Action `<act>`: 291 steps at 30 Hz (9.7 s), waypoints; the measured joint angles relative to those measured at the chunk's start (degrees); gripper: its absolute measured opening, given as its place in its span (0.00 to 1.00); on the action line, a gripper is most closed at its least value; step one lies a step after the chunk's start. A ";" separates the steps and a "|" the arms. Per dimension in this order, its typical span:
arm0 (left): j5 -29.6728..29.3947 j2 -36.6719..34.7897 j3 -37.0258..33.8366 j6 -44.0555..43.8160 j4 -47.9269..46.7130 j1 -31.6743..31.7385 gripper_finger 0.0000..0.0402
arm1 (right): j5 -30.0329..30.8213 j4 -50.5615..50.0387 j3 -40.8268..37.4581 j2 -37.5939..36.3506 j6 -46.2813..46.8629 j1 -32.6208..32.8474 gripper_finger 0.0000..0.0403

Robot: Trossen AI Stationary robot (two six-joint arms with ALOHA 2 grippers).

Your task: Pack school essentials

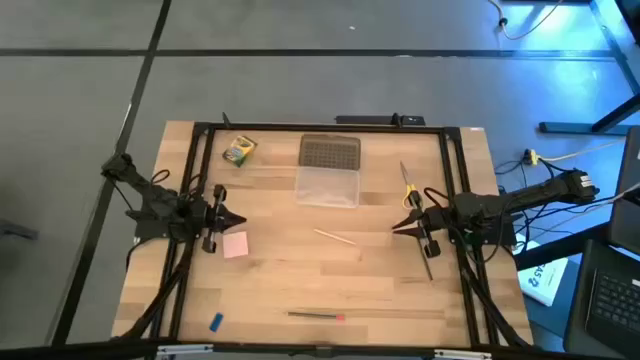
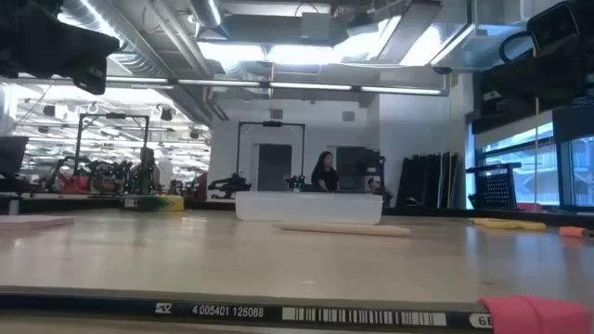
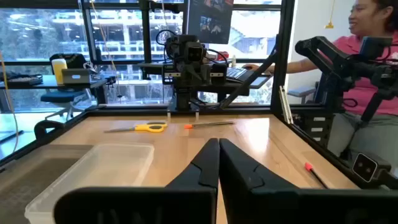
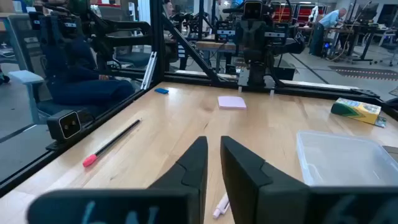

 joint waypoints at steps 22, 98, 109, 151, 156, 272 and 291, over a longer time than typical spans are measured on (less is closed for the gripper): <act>0.00 -0.01 0.00 0.00 -0.01 -0.01 0.00 | 0.01 0.01 0.00 0.00 0.00 0.00 0.12; -0.31 27.50 37.66 -7.04 -33.49 -0.02 0.00 | -12.03 0.52 0.01 0.00 -7.50 0.00 0.12; 4.38 51.73 56.51 -31.06 -59.51 0.06 0.00 | -6.00 -11.09 5.81 0.02 -1.96 -0.02 0.12; 10.55 65.41 57.64 -40.10 -53.01 7.04 0.33 | -5.13 -30.54 16.86 0.13 -1.48 0.00 0.12; 6.33 65.42 57.64 -35.67 -50.32 7.11 0.33 | -3.22 -37.81 21.83 0.23 0.79 0.00 0.12; 33.16 109.84 57.79 5.93 -12.82 32.52 0.04 | -3.00 -51.50 38.36 12.94 4.72 0.00 0.12; 30.56 105.14 57.11 5.72 -14.42 29.60 0.01 | -3.00 -51.54 38.36 12.92 4.76 0.01 0.12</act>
